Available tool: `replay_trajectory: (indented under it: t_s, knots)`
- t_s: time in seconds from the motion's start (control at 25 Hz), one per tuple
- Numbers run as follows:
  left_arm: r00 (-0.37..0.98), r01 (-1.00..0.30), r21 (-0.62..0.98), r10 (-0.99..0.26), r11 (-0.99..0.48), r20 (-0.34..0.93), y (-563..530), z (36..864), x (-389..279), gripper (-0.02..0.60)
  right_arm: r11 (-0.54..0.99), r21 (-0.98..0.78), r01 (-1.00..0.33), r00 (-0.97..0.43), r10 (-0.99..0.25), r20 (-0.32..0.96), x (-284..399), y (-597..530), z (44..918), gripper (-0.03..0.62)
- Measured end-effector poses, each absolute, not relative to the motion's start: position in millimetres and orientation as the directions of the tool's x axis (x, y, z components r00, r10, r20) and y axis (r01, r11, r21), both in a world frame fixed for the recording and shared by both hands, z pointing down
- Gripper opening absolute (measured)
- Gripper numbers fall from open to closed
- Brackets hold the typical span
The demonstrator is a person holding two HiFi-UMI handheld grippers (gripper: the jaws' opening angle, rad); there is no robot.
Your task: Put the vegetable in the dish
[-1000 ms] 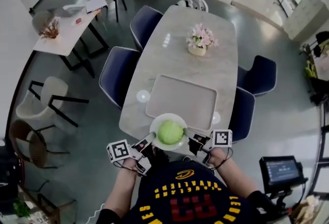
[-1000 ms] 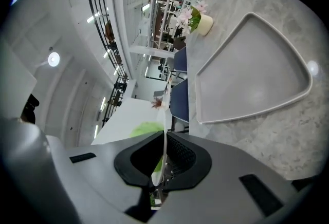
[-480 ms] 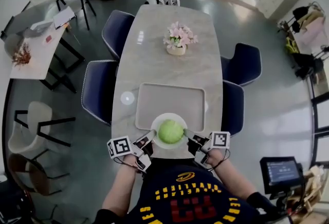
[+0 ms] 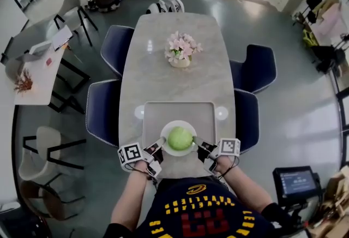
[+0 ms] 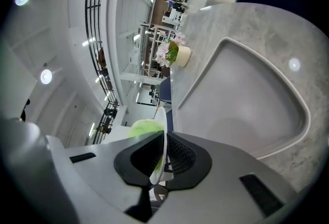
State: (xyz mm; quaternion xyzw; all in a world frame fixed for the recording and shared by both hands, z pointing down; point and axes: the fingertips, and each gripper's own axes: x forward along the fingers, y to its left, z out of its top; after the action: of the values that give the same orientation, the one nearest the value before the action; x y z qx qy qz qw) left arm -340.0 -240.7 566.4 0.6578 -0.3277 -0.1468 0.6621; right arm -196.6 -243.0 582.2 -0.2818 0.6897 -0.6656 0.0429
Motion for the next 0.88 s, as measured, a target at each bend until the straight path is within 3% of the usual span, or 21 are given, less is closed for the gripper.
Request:
replay_trajectory:
  t_s: [0.4, 0.88]
  knots:
    - [0.750, -0.262, 0.959, -0.603, 0.110, 0.274, -282, 603, -330, 0.015, -0.106, -0.936, -0.336, -0.801, -0.490, 0.344, -189, -274, 606, 0.020]
    - [0.751, -0.333, 0.925, -0.543, 0.183, 0.377, -309, 663, -331, 0.015, -0.113, -0.904, -0.413, -0.810, -0.407, 0.421, -193, -303, 670, 0.020]
